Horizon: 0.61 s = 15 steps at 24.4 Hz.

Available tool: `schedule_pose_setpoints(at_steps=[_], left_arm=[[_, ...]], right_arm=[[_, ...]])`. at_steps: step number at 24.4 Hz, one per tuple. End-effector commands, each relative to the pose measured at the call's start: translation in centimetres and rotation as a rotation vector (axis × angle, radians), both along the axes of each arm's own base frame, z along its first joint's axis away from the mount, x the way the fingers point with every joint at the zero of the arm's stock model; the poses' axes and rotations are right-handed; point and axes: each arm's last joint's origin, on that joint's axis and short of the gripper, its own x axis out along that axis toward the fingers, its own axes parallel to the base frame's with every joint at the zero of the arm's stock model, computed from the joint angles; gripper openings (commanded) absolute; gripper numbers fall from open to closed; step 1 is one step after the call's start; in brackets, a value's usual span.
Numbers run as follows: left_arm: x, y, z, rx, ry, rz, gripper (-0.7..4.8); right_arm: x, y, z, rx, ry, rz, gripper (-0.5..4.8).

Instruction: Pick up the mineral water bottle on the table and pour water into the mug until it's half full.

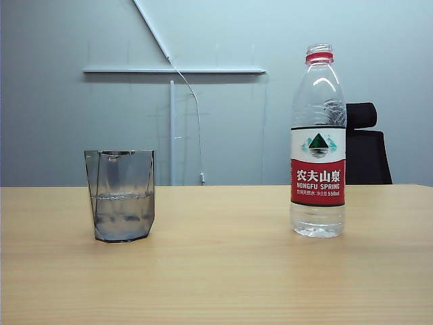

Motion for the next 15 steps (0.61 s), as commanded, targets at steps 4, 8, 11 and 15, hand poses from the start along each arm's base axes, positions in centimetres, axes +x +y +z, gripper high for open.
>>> schedule_pose_setpoints(at_steps=[4, 8, 11, 15], left_arm=[[0.01, 0.00, 0.18, -0.003, -0.013, 0.000, -0.02], [0.01, 0.00, 0.18, -0.003, -0.013, 0.000, -0.02], [0.01, 0.00, 0.18, -0.003, -0.013, 0.000, -0.02], [0.01, 0.00, 0.18, -0.003, -0.013, 0.000, -0.02]], right_arm=[[0.04, 0.08, -0.27, -0.001, 0.016, -0.004, -0.05], [0.04, 0.08, -0.28, -0.001, 0.018, -0.005, -0.05], [0.04, 0.08, -0.28, -0.001, 0.017, -0.003, -0.05], [0.04, 0.07, -0.28, -0.001, 0.017, -0.004, -0.05]])
